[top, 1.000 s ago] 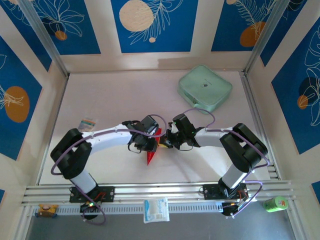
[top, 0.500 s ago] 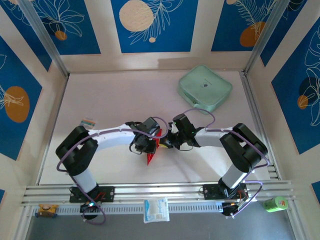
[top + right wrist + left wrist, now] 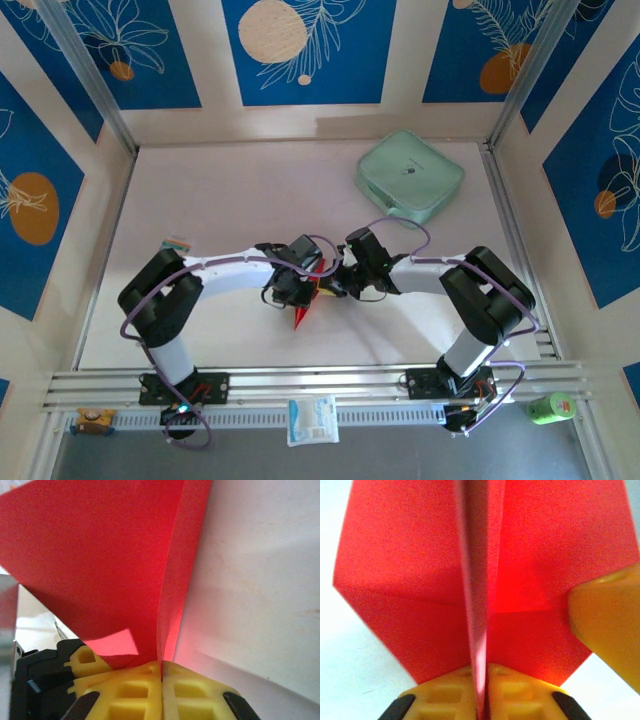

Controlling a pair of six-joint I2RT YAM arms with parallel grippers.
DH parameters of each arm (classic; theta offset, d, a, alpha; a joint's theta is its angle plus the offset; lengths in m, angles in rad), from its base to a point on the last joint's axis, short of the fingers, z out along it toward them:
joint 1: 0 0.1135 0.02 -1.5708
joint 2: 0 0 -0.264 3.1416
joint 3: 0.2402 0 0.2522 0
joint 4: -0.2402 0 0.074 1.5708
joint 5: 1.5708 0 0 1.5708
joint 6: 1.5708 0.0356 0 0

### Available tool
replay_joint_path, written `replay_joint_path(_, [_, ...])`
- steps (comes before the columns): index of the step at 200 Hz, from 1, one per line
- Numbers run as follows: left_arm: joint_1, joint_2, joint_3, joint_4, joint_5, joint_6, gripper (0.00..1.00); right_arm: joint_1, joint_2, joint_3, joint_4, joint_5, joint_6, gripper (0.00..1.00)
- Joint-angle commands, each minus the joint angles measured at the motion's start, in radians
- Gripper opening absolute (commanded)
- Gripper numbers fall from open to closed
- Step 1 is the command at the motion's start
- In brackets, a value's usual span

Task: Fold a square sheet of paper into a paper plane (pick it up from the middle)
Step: Move a paper plane to the center of the table.

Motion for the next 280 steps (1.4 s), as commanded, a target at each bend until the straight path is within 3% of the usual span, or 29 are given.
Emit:
replay_joint_path(1, [-0.010,0.014,0.033,-0.020,-0.021,-0.004,0.09,-0.015,-0.041,0.007,-0.063,-0.001,-0.034,0.13])
replay_joint_path(36, [-0.009,-0.002,0.064,-0.085,-0.153,-0.067,0.08,-0.049,-0.142,-0.017,-0.170,0.048,-0.076,0.25])
replay_joint_path(115, [-0.010,0.088,0.191,-0.229,-0.308,-0.189,0.07,-0.150,-0.350,-0.140,-0.251,0.085,-0.079,0.27])
replay_joint_path(280, [-0.009,0.151,0.206,-0.216,-0.257,-0.222,0.15,-0.139,-0.331,-0.151,-0.222,0.065,-0.061,0.28])
